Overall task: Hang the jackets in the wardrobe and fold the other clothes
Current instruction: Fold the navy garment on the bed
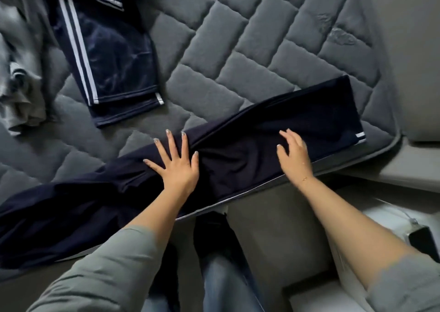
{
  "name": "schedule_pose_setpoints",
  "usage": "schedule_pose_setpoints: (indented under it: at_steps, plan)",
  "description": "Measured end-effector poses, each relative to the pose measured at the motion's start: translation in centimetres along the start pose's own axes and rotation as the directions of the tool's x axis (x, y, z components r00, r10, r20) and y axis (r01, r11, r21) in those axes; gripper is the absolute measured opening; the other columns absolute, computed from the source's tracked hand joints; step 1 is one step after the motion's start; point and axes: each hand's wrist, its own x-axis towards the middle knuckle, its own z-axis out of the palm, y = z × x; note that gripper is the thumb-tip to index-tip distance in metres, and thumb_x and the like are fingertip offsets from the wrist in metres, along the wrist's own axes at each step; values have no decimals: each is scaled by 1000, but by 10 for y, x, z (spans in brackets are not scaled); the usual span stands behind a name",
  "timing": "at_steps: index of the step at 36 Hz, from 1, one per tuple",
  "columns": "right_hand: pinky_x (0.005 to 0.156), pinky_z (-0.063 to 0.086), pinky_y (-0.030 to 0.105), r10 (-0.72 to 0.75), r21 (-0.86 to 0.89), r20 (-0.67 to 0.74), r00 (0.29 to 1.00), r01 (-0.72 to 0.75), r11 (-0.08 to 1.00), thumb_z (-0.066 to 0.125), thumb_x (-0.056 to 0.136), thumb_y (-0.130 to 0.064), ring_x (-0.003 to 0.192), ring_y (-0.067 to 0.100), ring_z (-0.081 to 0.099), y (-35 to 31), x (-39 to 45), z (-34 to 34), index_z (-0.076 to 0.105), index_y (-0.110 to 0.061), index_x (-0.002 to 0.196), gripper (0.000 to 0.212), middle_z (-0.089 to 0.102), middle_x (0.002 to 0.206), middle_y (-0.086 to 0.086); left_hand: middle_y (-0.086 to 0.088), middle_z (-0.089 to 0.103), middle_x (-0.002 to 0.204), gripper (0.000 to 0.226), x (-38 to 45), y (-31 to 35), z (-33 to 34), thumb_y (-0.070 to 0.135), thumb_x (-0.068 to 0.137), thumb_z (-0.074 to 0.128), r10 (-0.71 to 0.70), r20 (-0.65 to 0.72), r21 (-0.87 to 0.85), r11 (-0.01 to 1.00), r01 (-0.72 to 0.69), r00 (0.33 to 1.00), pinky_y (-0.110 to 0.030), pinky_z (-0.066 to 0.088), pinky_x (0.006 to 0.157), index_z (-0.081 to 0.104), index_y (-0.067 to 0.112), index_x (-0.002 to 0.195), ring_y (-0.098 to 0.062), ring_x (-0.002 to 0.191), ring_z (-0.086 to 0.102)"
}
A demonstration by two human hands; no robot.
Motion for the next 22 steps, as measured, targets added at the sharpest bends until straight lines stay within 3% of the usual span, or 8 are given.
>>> schedule_pose_setpoints:
  at_steps: [7,11,15,18,22]
  plan:
    - [99,30,24,9,-61,-121,993,-16,998,52,96,-12,123,26,41,48,25,-31,55,-7,130,35,47,133,12,2,-26,158,64,6,64,24,53,98,21,-4,-18,-21,1000,4,1000,-74,-17,98,-11,35,151,-30,141,-32]
    - [110,27,37,122,-76,-264,957,-147,986,54,97,-20,137,31,29,69,49,-59,47,-4,137,44,32,149,16,1,-28,157,67,8,67,33,55,97,21,-29,-38,14,999,30,999,-73,-16,100,-14,33,151,-29,140,-33]
    - [115,23,39,233,-47,-346,909,-265,963,45,101,-23,142,30,26,86,74,-87,36,-3,145,49,25,155,15,2,-30,156,68,10,66,35,57,97,19,-17,-35,19,1000,17,999,-70,-20,99,-15,33,150,-26,137,-37]
    - [115,25,41,321,15,-300,898,-332,943,47,100,-26,141,32,29,96,86,-99,28,-3,148,57,28,154,18,2,-31,156,68,10,67,36,58,95,16,-26,-40,25,999,27,999,-69,-22,98,-18,33,149,-25,135,-40]
    - [107,37,45,411,23,-230,882,-418,908,66,88,-36,132,35,41,102,95,-110,31,-6,145,73,40,146,16,2,-32,155,66,11,68,37,60,94,12,-28,-39,34,999,29,999,-67,-23,98,-26,35,142,-23,133,-43]
